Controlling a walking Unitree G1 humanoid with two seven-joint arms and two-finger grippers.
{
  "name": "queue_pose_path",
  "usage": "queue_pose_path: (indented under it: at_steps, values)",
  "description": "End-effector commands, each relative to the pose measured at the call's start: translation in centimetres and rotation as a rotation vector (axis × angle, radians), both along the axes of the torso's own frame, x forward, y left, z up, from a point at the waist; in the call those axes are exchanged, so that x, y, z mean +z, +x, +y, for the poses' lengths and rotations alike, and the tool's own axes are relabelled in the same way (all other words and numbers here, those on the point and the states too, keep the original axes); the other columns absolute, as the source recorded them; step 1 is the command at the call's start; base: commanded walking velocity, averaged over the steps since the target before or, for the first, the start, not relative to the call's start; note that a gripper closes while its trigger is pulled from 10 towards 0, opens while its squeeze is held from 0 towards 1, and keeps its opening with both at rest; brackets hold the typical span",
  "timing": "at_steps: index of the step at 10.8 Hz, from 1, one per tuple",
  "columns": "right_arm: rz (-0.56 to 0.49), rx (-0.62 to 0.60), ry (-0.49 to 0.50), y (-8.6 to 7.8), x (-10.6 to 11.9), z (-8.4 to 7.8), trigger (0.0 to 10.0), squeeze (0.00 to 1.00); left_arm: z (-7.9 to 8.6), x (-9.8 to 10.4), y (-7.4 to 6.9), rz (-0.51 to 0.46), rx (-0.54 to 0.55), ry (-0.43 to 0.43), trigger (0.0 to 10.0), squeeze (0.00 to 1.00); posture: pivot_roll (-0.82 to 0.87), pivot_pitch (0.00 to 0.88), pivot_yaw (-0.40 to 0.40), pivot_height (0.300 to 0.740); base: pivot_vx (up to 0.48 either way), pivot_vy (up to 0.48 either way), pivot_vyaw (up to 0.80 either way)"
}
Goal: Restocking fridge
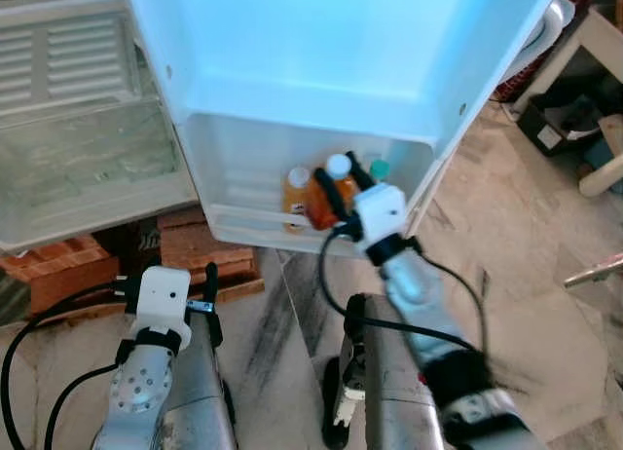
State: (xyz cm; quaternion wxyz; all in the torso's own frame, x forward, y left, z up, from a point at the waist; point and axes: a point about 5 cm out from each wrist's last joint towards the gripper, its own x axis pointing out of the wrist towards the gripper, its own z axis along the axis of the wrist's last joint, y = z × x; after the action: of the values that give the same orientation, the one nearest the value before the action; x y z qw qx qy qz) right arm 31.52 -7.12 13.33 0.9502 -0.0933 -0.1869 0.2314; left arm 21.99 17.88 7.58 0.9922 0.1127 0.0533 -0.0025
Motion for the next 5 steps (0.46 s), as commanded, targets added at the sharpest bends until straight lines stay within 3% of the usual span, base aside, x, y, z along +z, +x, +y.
queue_pose_path:
  at_steps: [1, 2, 4, 5]
  values:
    - [0.154, -0.029, -0.031, -0.4, -3.4, -0.5, 10.0, 0.00, 0.0, -0.2, -0.4, 0.018, 0.003, 0.002, 10.0, 0.00, 0.22, 0.231, -0.067, 0.505, 0.000, 0.000, 0.00]
    - [0.146, -0.049, -0.020, -0.2, -3.5, -0.6, 10.0, 0.00, 0.1, -0.2, -0.4, 0.017, 0.006, 0.003, 10.0, 0.00, 0.22, 0.231, -0.067, 0.505, 0.000, 0.000, 0.00]
    - [-0.069, -0.117, -0.071, 0.8, 0.0, -1.1, 10.0, 0.00, 0.3, -0.1, -0.6, 0.016, 0.012, 0.006, 10.0, 0.00, 0.23, 0.236, -0.068, 0.505, 0.000, 0.000, 0.00]
    - [-0.127, -0.140, -0.071, 1.3, 1.1, -1.2, 10.0, 0.00, 0.3, -0.1, -0.5, 0.017, 0.009, 0.006, 10.0, 0.00, 0.23, 0.236, -0.066, 0.505, 0.000, 0.000, 0.00]
